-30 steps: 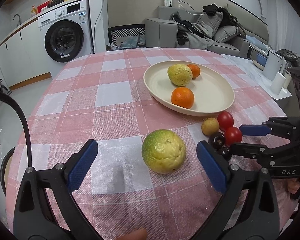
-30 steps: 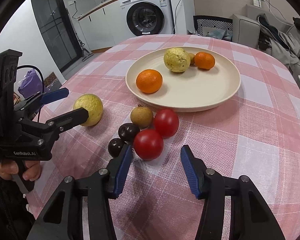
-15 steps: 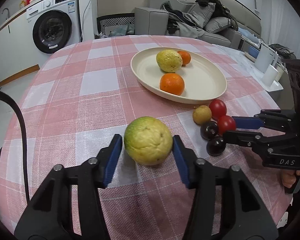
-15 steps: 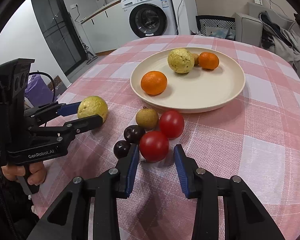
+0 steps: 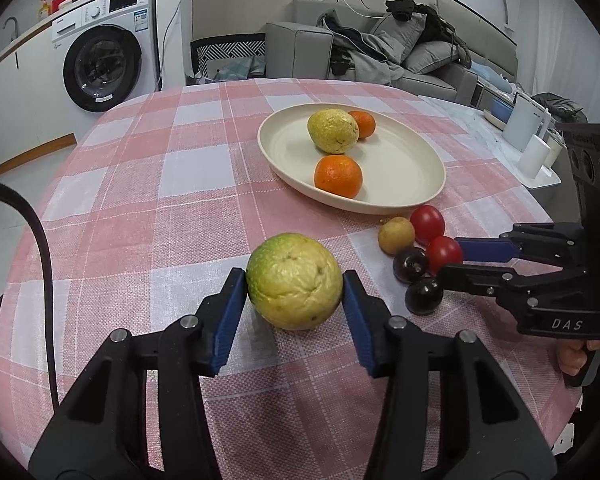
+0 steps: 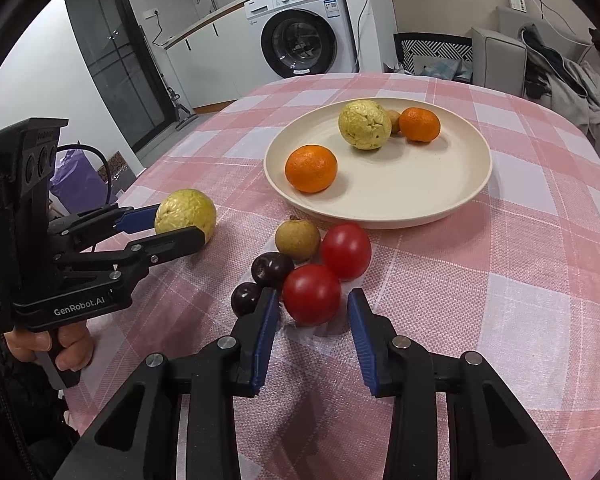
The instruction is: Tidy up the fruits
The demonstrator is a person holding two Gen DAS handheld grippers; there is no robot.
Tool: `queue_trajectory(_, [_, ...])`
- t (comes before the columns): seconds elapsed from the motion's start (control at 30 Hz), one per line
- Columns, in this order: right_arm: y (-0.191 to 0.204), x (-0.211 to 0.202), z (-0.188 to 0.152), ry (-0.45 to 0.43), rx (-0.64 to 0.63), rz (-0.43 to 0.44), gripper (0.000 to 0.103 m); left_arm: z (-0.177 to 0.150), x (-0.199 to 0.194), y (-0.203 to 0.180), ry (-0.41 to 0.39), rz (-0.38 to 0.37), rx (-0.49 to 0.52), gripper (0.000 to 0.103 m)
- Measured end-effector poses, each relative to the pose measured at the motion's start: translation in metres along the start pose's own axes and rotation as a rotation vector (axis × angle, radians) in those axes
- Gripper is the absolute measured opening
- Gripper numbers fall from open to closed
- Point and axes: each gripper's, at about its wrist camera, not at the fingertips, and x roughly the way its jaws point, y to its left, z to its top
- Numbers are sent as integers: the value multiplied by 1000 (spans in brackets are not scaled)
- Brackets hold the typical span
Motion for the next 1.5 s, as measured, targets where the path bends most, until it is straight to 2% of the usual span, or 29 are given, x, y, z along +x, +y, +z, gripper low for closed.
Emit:
queue_trajectory(0.07, [1,0,-1,1,-6,0,31,0,-1,0,0,0,0,46])
queue_trajectory(0.43, [3,-5,0,-23,-13,6,29,-1,-4,-1,-15,-3,1,46])
queue_trajectory(0.63, [0,-14,2,-61,-2,7,29,-1,-9,-1,-36,-6,2,46])
queue_trajectory(1.07, [-8,-40,10,-209,36,12,29,5,-27,-2,-116,-18,-11,46])
queue_trajectory(1.5, [-21,-48,16,-255,83,-6,29,22,-30,-7,-160,-25,-18,46])
